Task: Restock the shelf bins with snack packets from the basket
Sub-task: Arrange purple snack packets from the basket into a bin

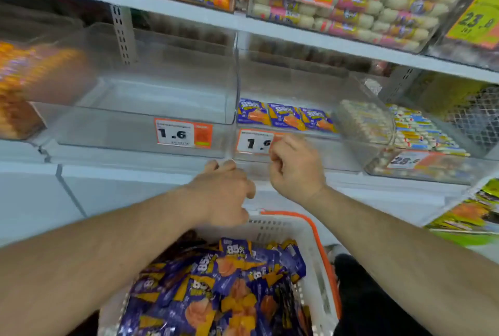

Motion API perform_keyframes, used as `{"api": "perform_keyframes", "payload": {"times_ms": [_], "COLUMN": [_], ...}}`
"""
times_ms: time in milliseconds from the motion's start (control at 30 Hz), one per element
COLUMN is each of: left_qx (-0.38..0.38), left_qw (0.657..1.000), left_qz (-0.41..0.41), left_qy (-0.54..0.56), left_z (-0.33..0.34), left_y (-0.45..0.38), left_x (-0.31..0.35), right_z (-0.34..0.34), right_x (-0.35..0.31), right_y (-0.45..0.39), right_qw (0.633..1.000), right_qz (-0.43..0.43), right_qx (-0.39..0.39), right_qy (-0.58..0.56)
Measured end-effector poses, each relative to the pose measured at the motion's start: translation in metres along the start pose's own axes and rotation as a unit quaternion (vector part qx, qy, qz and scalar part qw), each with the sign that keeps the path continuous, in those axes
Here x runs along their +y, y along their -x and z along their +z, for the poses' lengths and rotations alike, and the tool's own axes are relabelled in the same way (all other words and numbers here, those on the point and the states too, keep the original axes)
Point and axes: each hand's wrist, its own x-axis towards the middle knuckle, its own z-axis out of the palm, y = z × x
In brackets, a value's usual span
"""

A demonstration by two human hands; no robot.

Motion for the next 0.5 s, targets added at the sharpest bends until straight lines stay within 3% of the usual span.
{"api": "perform_keyframes", "payload": {"times_ms": [100,167,233,300,400,500], "left_qx": [-0.118,-0.183,-0.238,-0.252,-0.251,-0.269], "left_qw": [0.992,0.979,0.966,0.960,0.958,0.955], "left_qz": [0.002,-0.001,0.025,0.045,0.059,0.050], "left_qy": [0.048,0.086,0.094,0.116,0.123,0.113], "left_z": [0.027,0.042,0.050,0.054,0.058,0.059], "left_y": [0.012,0.016,0.013,0.009,0.002,-0.001], "left_x": [-0.014,-0.019,-0.018,-0.016,-0.014,-0.014], "right_z": [0.032,0.052,0.067,0.075,0.080,0.078], "right_x": [-0.022,-0.025,-0.024,-0.023,-0.014,-0.011], "right_y": [0.044,0.069,0.096,0.126,0.167,0.183], "right_qw": [0.994,0.969,0.900,0.820,0.734,0.661], "right_qz": [0.023,0.081,0.162,0.256,0.357,0.381], "right_qx": [-0.104,-0.232,-0.403,-0.510,-0.571,-0.634], "right_qy": [-0.036,-0.013,0.029,0.048,0.084,0.127]}}
